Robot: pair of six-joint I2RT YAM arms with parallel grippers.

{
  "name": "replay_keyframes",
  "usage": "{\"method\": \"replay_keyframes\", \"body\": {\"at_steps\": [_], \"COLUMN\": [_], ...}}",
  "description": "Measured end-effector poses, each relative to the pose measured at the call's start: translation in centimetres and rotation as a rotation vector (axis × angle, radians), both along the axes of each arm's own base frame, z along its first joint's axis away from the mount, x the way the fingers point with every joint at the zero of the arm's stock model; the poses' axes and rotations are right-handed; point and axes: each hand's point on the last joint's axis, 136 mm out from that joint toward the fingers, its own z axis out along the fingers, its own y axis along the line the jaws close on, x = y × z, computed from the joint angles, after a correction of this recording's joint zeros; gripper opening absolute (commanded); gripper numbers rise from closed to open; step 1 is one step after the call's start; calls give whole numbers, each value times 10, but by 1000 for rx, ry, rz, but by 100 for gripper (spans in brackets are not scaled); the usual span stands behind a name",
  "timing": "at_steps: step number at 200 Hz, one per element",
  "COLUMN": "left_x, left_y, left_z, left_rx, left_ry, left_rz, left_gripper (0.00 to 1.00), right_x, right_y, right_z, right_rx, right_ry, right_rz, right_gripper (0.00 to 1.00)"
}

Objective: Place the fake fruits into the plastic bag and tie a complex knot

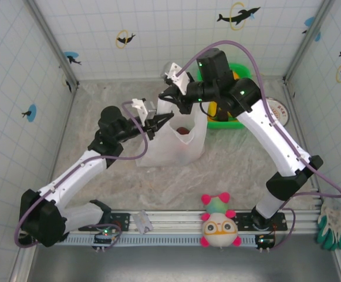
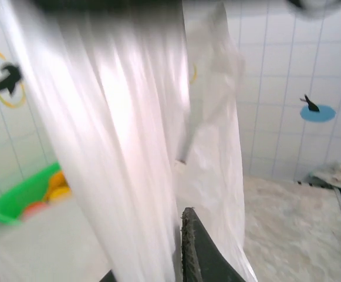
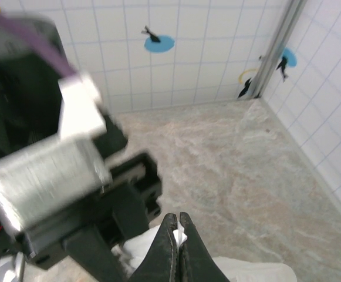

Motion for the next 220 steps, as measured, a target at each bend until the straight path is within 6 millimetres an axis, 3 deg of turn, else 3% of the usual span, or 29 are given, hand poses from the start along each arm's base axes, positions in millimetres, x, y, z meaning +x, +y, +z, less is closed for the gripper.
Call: {"method": "replay_keyframes", "body": {"at_steps": [22, 69, 111, 132, 155, 189, 205, 220], "left_x": [-1, -7, -10, -6, -1, 7, 8, 9], "left_y": [0, 3, 4, 10, 18, 28, 30, 31], "left_z": [-19, -23, -29, -29, -29, -29, -29, -29], "left_rx": [28, 27, 35, 32, 29, 27, 27, 27], "left_ry": [48, 40, 54, 56, 61, 65, 65, 68], "left_rz": [-4, -12, -26, -21, -13, 8, 14, 14], "left_gripper": [10, 0, 0, 0, 0, 0, 0, 0], "right_x": [4, 4, 12, 30, 42, 27, 17, 13], "right_y": [-2, -3, -13, -46, -106, -181, -197, -198], "right_z": [15, 14, 20, 29, 42, 44, 42, 35], "right_rx": [32, 32, 41, 55, 101, 253, 341, 380], "right_ry": [-34, -23, -36, -45, -55, -72, -88, -80], "right_rz": [-13, -15, -28, -83, -178, -272, -265, -233], "right_gripper": [0, 0, 58, 81, 99, 100, 100, 100]}}
